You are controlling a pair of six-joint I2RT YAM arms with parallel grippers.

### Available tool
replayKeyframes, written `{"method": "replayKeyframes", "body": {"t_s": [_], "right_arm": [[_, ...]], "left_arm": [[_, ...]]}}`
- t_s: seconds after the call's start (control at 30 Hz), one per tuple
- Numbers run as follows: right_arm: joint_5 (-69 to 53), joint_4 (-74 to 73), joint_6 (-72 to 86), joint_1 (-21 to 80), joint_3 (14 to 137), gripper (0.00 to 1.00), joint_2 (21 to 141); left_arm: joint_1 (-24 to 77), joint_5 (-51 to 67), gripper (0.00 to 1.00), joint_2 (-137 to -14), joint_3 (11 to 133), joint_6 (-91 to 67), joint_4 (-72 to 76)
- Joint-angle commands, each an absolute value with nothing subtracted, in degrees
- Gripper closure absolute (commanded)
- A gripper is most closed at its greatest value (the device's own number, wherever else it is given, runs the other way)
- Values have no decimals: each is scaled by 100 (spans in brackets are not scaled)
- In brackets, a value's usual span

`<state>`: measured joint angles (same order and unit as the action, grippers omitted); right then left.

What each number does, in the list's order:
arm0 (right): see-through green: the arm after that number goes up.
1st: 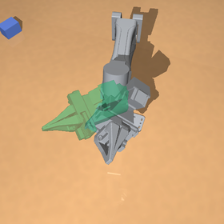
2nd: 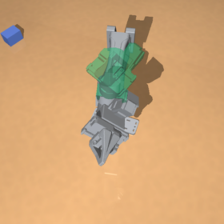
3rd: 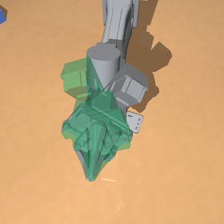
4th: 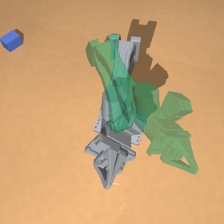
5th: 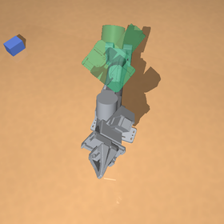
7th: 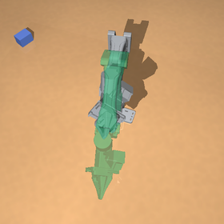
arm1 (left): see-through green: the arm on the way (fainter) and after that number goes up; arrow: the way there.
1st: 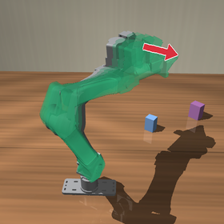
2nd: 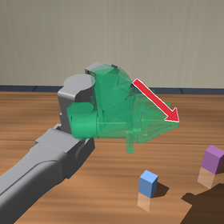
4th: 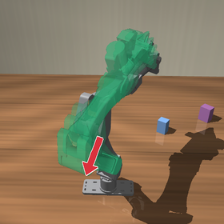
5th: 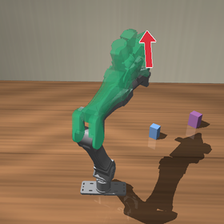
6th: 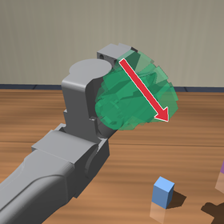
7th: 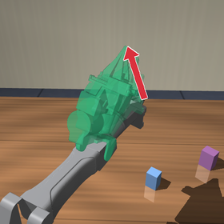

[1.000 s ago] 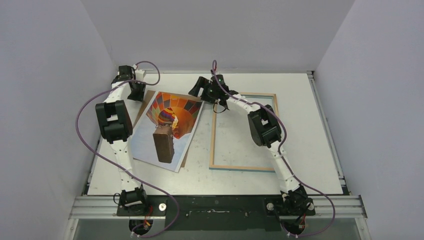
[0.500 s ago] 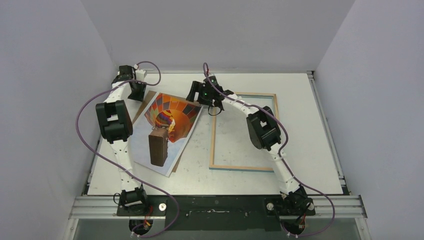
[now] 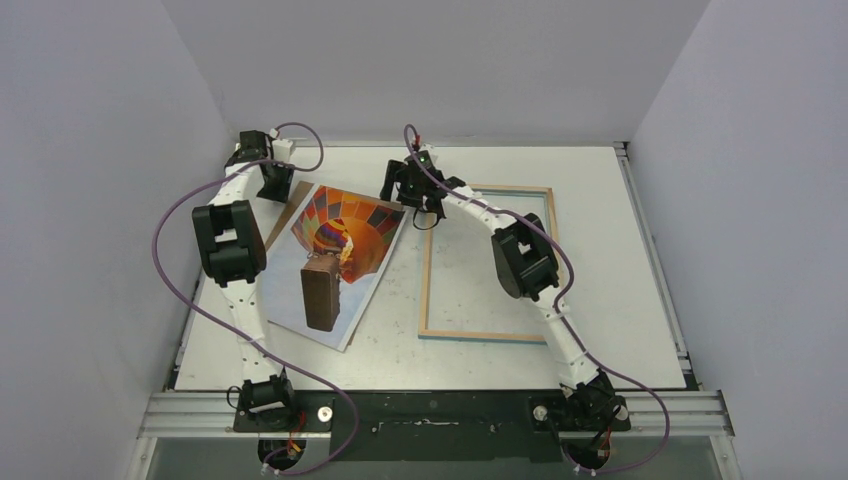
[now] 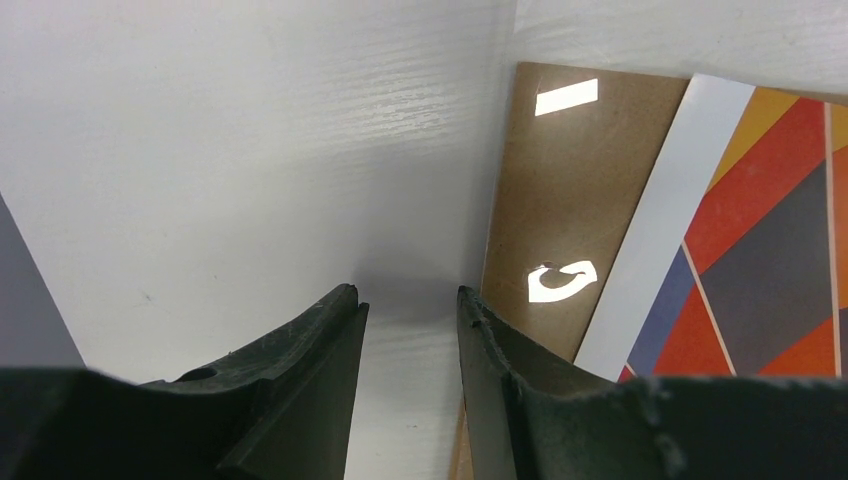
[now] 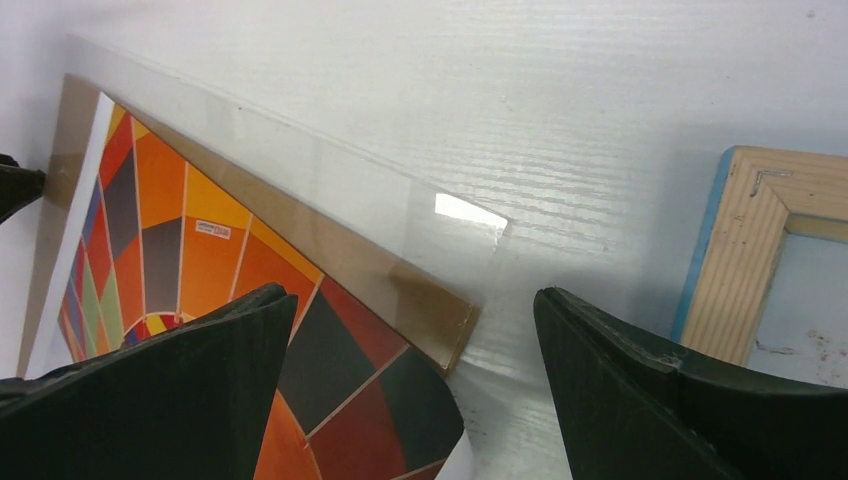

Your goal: Put the photo into the frame

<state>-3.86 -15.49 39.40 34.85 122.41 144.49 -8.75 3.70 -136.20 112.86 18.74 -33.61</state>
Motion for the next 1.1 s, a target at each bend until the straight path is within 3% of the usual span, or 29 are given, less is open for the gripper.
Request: {"method": "replayKeyframes", "body": {"t_s": [0.0, 0.37, 1.07], "right_arm": [[-283, -1465, 3986, 3388, 12313, 6, 14775], [-1100, -949, 4512, 3348, 12124, 7, 14913], [-2602, 1581, 6109, 3206, 10635, 8, 13634]], "left_arm": [[-817, 553, 62, -13554, 11224, 1933, -3450], [-817, 563, 63, -13554, 11232, 1911, -3445], [-810, 571, 63, -13509, 11088, 1867, -3375]]}}
